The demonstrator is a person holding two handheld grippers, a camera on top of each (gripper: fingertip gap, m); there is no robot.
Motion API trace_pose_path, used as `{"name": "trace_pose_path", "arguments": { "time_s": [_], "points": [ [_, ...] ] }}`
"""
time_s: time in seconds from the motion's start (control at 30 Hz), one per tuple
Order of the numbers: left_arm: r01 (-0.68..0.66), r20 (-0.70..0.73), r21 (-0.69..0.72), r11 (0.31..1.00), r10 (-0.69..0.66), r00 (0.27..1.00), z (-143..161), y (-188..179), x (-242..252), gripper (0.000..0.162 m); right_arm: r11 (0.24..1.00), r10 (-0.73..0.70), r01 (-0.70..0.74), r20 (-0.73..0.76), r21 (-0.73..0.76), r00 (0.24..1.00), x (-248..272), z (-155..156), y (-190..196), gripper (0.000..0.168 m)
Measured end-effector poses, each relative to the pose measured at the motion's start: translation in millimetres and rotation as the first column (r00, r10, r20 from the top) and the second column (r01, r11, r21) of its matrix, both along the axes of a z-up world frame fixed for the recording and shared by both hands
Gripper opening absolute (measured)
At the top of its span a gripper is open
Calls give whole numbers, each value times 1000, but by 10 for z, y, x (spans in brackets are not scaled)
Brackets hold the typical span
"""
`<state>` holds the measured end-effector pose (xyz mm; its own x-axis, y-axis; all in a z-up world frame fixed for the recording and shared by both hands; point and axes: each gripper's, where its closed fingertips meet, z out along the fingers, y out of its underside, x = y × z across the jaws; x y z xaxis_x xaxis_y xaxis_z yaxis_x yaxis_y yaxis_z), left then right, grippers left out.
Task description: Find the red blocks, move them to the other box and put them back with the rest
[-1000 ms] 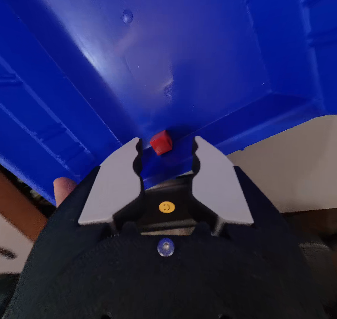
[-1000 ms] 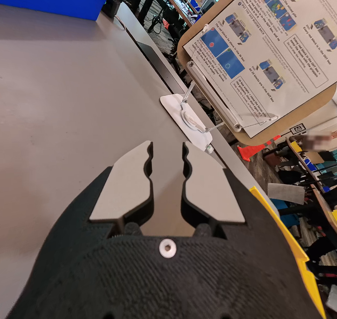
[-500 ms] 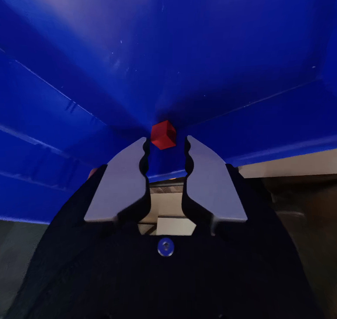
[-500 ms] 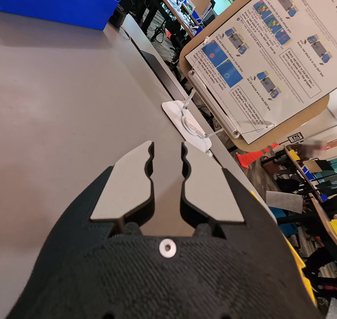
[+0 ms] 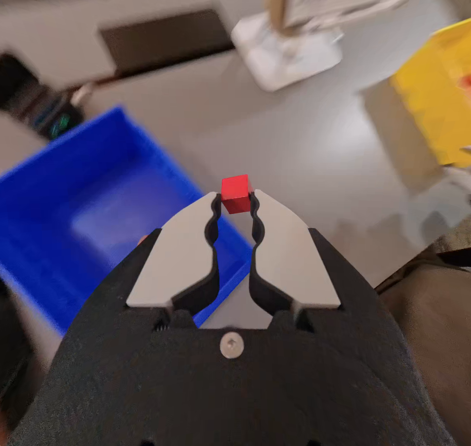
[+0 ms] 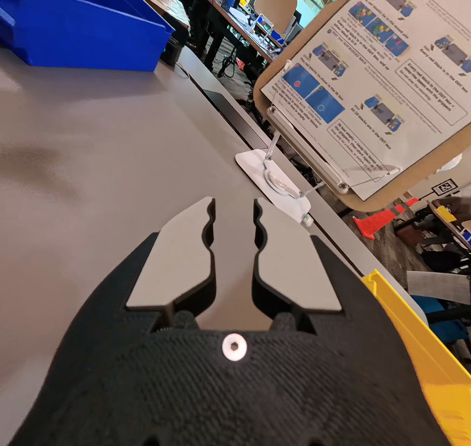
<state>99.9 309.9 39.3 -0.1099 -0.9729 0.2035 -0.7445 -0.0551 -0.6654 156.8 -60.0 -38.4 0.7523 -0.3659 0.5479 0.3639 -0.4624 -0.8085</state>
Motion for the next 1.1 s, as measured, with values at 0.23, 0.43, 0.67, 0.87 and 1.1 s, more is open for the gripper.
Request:
{"name": "trace_pose_path", "arguments": {
  "time_s": [0.23,0.43,0.67,0.87,1.1],
  "points": [
    [340,439,-104,934,-264,859,352,-1704,-102,24,974,208,-200,-58,109,976,-608,102,391,34],
    [527,538,-344,777,-297,789,-239,-2681,-271,24,931,342,-319,-114,176,933,-980,92,609,52],
    [547,517,-508,666,-272,811,-534,-2868,-404,23,920,366,-351,-66,176,928,-1020,82,743,57],
    [537,444,-670,513,-303,843,-723,-2955,-411,23,875,458,-403,-184,269,870,-972,16,730,49],
    [537,428,-709,456,-327,843,-760,-2981,-393,23,836,522,-414,-290,359,802,-967,33,714,45]
  ]
}}
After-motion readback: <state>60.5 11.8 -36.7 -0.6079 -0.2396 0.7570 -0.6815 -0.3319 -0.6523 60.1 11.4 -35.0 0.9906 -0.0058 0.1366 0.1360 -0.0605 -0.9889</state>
